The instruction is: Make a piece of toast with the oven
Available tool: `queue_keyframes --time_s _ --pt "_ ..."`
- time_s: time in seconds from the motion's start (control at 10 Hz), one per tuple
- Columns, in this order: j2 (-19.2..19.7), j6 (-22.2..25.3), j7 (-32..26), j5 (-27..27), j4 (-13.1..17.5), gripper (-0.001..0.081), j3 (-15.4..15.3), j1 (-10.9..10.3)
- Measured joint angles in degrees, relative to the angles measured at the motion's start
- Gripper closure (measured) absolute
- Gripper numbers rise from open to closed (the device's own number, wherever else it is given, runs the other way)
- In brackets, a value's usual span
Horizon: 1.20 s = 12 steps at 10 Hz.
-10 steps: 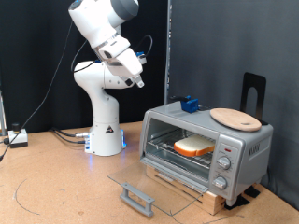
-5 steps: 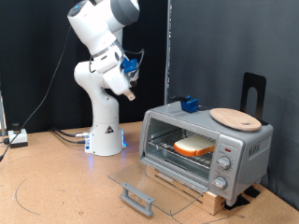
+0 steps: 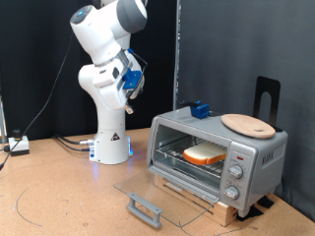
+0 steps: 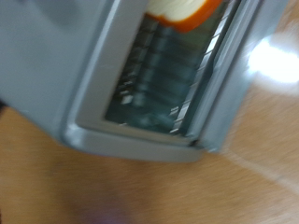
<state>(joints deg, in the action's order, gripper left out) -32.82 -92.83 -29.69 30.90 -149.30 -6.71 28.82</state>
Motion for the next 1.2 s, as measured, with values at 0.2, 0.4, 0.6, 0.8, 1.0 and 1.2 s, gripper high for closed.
queue_keyframes --time_s 0.2,0.4,0.6,0.8,1.0,1.2 --pt "4.3 6.9 8.8 0.0 2.4 -0.0001 1.1 2.2" --pt "9.4 8.4 11.0 0.1 5.0 -0.0001 2.7 3.8" --pt "9.2 6.9 10.4 0.1 4.4 -0.0001 2.5 3.8" --pt "10.7 0.8 10.4 1.0 3.6 -0.0001 2.8 4.3" --pt "14.5 -1.7 9.7 1.5 4.5 -0.0001 4.4 5.2" --pt "18.8 -1.1 6.7 0.7 6.8 -0.0001 6.4 6.2"
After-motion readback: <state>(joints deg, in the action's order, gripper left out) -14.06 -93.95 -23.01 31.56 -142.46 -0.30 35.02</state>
